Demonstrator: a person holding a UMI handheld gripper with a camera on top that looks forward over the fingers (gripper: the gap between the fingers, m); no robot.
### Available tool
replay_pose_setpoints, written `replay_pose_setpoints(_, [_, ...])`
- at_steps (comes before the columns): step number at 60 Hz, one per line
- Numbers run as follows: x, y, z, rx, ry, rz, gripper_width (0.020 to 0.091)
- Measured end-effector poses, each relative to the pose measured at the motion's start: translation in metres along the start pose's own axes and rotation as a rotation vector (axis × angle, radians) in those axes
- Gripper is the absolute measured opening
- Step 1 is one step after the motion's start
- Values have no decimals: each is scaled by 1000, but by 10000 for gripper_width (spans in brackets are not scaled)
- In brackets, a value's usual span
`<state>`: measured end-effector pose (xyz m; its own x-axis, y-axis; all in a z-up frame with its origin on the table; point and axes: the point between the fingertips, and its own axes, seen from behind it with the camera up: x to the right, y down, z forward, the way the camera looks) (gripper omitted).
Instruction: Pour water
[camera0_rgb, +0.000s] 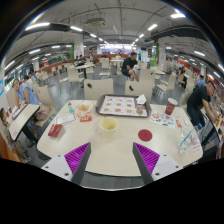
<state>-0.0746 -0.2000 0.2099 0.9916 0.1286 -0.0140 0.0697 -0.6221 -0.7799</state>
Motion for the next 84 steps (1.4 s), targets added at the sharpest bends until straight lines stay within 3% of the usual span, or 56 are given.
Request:
replay_pose_setpoints(27, [64, 9, 6, -13, -9, 23, 849])
replay_pose_setpoints(40, [161, 45, 7, 26, 32, 49, 851])
replay_pose_setpoints(54, [308, 90, 10, 63, 170, 95, 848])
replay_pose_setpoints(65, [404, 93, 40, 125, 223, 128, 849])
replay_pose_setpoints(84, [455, 68, 137, 191, 202, 113, 821])
